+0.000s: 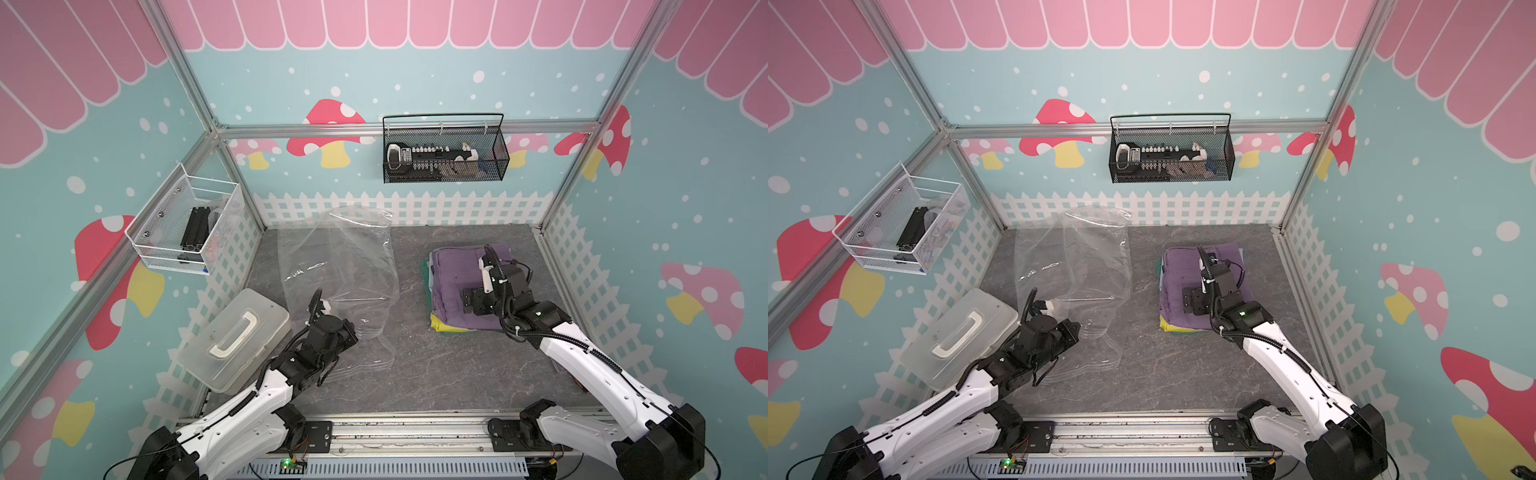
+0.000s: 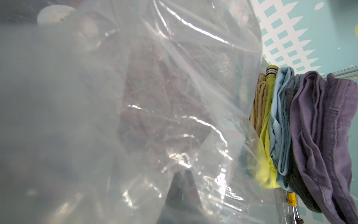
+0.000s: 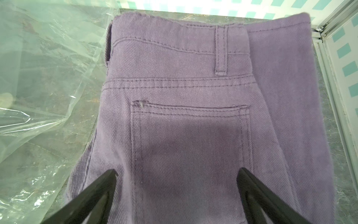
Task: Take the trousers out of the vacuum bag
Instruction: Adjust the vacuum bag at the center of the board.
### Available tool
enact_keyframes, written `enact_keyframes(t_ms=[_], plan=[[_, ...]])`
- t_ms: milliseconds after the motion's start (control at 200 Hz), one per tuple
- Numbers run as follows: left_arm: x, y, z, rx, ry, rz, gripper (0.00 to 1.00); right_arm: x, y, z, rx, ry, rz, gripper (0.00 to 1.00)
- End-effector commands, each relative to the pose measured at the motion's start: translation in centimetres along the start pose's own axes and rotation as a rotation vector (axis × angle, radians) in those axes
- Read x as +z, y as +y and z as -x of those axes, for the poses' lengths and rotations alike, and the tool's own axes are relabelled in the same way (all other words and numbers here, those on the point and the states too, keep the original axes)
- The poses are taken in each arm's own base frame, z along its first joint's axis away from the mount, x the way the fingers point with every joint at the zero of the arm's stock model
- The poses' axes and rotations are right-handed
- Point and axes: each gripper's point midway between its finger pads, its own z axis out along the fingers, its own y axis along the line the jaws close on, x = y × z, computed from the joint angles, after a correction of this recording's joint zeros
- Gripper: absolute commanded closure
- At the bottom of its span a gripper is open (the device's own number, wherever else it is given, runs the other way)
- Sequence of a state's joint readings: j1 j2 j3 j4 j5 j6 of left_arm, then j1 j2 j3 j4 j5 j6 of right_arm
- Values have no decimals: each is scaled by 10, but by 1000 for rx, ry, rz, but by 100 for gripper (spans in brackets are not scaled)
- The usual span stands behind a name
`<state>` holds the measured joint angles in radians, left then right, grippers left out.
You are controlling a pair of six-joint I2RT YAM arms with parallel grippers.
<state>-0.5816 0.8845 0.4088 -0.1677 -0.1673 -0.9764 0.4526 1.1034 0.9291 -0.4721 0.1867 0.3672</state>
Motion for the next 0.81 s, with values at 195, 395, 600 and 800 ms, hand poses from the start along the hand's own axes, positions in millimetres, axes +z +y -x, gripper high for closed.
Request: enact_keyframes(t_ms=[195, 395, 600, 800], plan=[[-10, -20, 14, 27, -14, -53, 84, -16, -2, 15, -12, -40, -2, 1], [-15, -31, 14, 53, 7, -96, 56, -18, -1, 14, -17, -39, 5, 1], [-14, -47, 8, 109, 64, -151, 24, -21, -5, 9, -29, -53, 2, 1], [-14, -66, 7, 152, 95, -214, 1, -20, -3, 13, -42, -68, 11, 1]])
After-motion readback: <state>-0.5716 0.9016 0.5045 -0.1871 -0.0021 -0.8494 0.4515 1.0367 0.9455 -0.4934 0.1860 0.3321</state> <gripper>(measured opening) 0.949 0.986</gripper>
